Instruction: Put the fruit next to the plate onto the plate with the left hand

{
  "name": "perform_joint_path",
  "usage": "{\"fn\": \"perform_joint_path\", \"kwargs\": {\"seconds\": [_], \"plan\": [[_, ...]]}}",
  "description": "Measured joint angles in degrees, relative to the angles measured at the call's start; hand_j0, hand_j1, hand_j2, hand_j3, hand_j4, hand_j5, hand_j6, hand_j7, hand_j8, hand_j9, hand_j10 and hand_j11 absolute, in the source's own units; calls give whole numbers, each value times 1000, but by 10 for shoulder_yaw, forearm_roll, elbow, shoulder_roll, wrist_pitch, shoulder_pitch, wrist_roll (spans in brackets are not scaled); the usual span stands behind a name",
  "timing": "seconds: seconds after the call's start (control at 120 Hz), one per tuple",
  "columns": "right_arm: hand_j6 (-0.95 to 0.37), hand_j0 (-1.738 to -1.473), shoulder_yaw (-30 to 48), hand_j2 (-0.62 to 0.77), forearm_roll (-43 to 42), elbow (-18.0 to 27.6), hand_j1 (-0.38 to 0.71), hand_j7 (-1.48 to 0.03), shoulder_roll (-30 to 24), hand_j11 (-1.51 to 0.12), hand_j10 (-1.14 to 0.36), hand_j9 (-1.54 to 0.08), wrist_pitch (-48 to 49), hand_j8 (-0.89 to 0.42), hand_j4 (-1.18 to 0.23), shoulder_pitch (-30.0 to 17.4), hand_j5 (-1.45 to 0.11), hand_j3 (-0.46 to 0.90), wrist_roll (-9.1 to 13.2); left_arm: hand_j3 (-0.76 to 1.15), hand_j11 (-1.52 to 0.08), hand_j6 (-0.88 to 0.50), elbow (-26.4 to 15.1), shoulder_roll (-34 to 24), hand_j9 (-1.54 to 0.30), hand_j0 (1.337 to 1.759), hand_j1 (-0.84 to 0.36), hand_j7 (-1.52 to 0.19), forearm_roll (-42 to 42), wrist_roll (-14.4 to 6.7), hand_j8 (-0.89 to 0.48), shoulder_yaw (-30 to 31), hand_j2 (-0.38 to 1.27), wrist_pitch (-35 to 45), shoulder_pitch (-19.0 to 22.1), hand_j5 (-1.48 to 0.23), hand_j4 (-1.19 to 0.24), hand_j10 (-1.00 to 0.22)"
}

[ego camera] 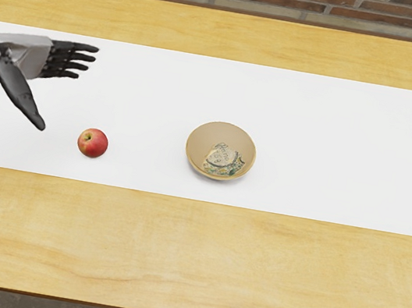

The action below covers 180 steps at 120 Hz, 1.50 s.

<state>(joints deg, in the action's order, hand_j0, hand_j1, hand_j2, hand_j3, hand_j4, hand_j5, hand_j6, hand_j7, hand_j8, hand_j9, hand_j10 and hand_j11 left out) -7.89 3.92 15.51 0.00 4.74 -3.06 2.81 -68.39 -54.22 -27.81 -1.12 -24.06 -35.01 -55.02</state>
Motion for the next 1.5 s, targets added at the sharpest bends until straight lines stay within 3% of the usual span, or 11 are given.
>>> {"fn": "perform_joint_path", "kwargs": {"seconds": [0.15, 0.183, 0.258, 0.342, 0.408, 0.467, 0.542, 0.642, 0.85, 1.075, 1.5], "plan": [[-13, -1658, 1, -3, 0, 0, -333, -17, 0, -17, -13, -17, 0, -13, -13, -1, -17, 0, 0, 0, 0, -4, 0, -1, 0, 1658, 349, 0, -1, -1, -3, 0, 2, 0, -1, 0, -3, -2], [-13, -1658, 1, -3, 0, 0, -333, -17, 0, -17, -13, -17, 0, -13, -13, -1, -17, 0, 0, 0, 0, -3, -1, 2, 0, 1658, 349, 0, -1, -12, -3, 0, 2, 0, -5, 0, -3, -2], [-13, -1658, 1, -3, 0, 0, -333, -17, 0, -17, -13, -17, 0, -13, -13, -1, -17, 0, 0, 0, 0, -4, -2, 20, 0, 1658, 349, 0, 0, -106, -3, -2, 2, 0, -11, 0, -3, -2], [-13, -1658, 1, -3, 0, 0, -333, -17, 0, -17, -13, -17, 0, -13, -13, -1, -17, 0, 0, 0, 0, -5, -11, 8, 0, 1658, 349, 0, -3, -179, -4, -3, 2, 0, -41, -1, -4, -3], [-13, -1658, 1, -3, 0, 0, -333, -17, 0, -17, -13, -17, 0, -13, -13, -1, -17, 0, 0, 0, 0, -4, -53, 3, 0, 1658, 349, 0, -23, -251, -4, -4, 1, 0, -66, -1, -3, -3], [-13, -1658, 1, -3, 0, 0, -333, -17, 0, -17, -13, -17, 0, -13, -13, -1, -17, 0, 0, 0, 0, -5, -92, 5, 0, 1658, 349, 0, -43, -289, -4, -5, 1, 0, -81, -1, -4, -3], [-13, -1658, 1, -3, 0, 0, -333, -17, 0, -17, -13, -17, 0, -13, -13, -1, -17, 0, 0, 0, 0, -4, -137, 21, 0, 1658, 349, 0, -75, -314, -4, -4, 1, 0, -106, -1, -4, -3], [-13, -1658, 1, -3, 0, 0, -333, -17, 0, -17, -13, -17, 0, -13, -13, -1, -17, 0, 0, 0, -7, -10, -168, 86, -7, 1658, 343, -7, -139, -329, -10, -3, 2, 0, -107, -8, -9, -9], [-13, -1658, 1, -3, 0, 0, -333, -17, 0, -17, -13, -17, 0, -13, -13, -1, -17, 0, 0, 0, -32, -29, -187, 97, -33, 1658, 320, -33, -232, -337, -29, -3, 6, 0, -104, -33, -28, -28], [-13, -1658, 1, -3, 0, 0, -333, -17, 0, -17, -13, -17, 0, -13, -13, -1, -17, 0, 0, 0, -41, -36, -191, 135, -41, 1658, 312, -41, -362, -339, -35, 7, 7, 57, -79, -41, -35, -34], [-13, -1658, 0, -3, 0, 0, -333, -17, 0, -17, -13, -17, 0, -13, -13, -1, -17, 0, 0, 0, -92, -76, -191, 147, -92, 1658, 265, -93, -397, -339, -76, 33, 16, 115, -53, -93, -75, -74]]}}
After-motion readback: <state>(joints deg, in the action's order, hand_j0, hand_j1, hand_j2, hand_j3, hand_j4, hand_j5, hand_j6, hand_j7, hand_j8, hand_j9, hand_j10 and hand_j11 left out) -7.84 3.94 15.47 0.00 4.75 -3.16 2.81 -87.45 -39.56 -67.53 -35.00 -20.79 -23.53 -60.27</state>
